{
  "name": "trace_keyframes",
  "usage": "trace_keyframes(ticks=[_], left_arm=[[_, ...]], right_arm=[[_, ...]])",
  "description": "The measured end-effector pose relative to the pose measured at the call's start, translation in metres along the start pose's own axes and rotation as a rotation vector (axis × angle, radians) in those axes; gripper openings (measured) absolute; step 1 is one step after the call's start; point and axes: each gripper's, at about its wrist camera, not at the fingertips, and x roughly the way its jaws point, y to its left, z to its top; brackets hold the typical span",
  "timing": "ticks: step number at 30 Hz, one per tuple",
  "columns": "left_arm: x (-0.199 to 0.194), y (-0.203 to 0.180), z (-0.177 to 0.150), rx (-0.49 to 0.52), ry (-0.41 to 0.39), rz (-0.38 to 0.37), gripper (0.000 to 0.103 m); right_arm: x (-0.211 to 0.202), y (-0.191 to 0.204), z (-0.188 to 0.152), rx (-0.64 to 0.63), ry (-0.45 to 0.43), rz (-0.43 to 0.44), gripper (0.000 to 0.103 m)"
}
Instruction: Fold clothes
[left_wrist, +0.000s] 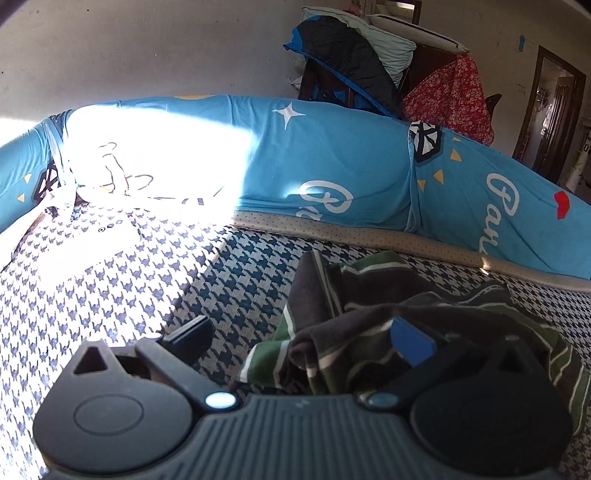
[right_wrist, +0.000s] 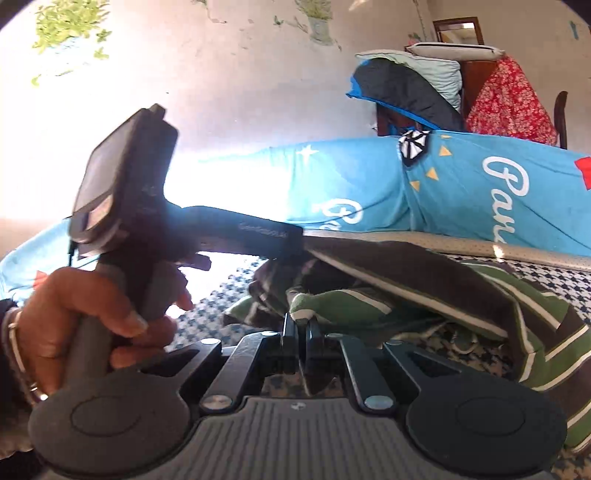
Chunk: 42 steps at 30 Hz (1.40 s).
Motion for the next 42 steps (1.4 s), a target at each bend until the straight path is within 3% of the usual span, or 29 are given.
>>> trace_keyframes(ticks=[8,12,13,15,17,21,32,38,42], left_arm=[[-0.043,0.042,-0.032,-0.106,0.003,-0.076,0.103],[-0.057,0.049,-0.044,-0.106,0.014,-0.078,0.103],[-0.059,0.049,-0.048,-0.099,0.021,-0.081,0.103],[-0.062,0.044,-0.053,-0.076,0.028,-0.086,0.103],[-0.064,0.039,-0.059,-0.049,0.033,-0.089,0.103],[-0.070,0.027,-0.073,0.010,0.050,-0.106,0.103],[-0.069,-0.016,-0.104,0.207,0.094,-0.166,0.103],[-0.060,-0.043,-0.122,0.329,0.106,-0.161,0.103],[-0.049,-0.047,-0.124,0.323,0.123,-0.150,0.103]], right_arm=[[-0.016,0.058,-0.039,-0.009,0.043,0.126,0.006],[-0.017,0.069,-0.048,0.018,0.058,0.241,0.006],[-0.015,0.072,-0.050,0.001,0.074,0.242,0.011],[-0.012,0.077,-0.053,-0.040,0.104,0.206,0.018],[-0.012,0.073,-0.055,-0.037,0.116,0.187,0.036],[-0.021,0.062,-0.056,-0.013,0.102,0.137,0.038],[-0.038,0.006,-0.055,0.125,0.109,-0.184,0.040],[-0.042,-0.019,-0.039,0.116,0.094,-0.241,0.049],[-0.037,-0.038,-0.029,0.137,0.085,-0.257,0.050]])
